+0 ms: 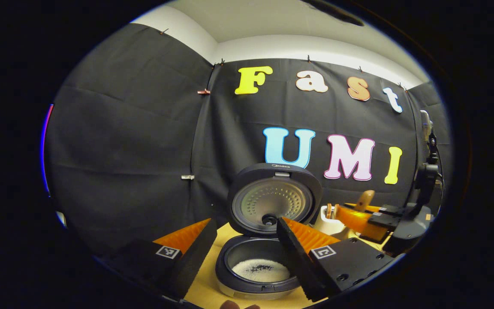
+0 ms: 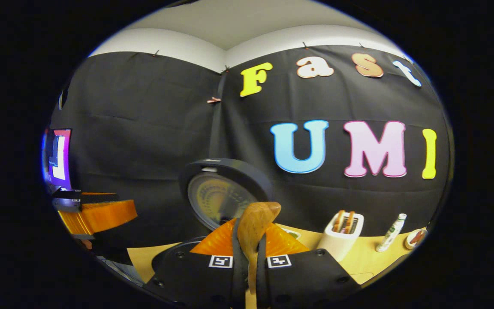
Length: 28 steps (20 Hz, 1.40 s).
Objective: Close the left gripper, press the button to open the rice cooker; take a wooden spoon from the chopstick holder with the right hand, scoop a spoonful of rice and pour it into the rice cooker, then put the wooden spoon back into the chopstick holder.
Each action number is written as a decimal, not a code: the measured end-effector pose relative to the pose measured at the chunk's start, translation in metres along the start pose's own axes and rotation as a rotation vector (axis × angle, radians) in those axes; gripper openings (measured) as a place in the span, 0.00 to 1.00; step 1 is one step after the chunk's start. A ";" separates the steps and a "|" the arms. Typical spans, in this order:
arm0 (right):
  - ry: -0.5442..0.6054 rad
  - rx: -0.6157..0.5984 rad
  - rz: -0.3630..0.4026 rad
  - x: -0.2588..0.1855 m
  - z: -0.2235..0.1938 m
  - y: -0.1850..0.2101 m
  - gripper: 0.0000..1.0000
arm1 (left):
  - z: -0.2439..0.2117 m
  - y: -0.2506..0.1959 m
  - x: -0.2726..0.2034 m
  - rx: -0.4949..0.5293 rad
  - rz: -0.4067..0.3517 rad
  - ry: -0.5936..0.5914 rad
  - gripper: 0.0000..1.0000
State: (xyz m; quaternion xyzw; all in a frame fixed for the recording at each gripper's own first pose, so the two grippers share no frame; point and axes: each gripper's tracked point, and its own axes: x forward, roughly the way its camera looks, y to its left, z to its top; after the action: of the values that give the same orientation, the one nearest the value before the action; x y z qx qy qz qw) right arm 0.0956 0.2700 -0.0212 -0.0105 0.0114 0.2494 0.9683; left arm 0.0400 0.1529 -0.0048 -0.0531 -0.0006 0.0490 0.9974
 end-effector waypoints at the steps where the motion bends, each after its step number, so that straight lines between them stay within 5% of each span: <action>1: 0.003 0.003 -0.039 -0.008 0.000 -0.023 0.14 | -0.001 -0.004 0.004 0.000 -0.002 0.005 0.95; 12: 0.064 -0.022 -0.453 -0.108 -0.020 -0.280 0.14 | -0.004 -0.108 0.014 -0.018 -0.061 0.013 0.95; 19: 0.137 -0.029 -0.561 -0.141 -0.057 -0.347 0.14 | 0.002 -0.131 0.007 0.018 -0.053 0.004 0.95; 28: 0.301 -0.062 -0.604 -0.161 -0.115 -0.368 0.19 | -0.004 -0.137 -0.012 0.022 -0.042 0.021 0.95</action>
State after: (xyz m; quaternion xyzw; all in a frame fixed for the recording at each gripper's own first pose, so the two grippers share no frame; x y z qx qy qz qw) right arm 0.1309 -0.1330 -0.1260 -0.0796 0.1432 -0.0530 0.9851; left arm 0.0412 0.0162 0.0057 -0.0423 0.0093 0.0275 0.9987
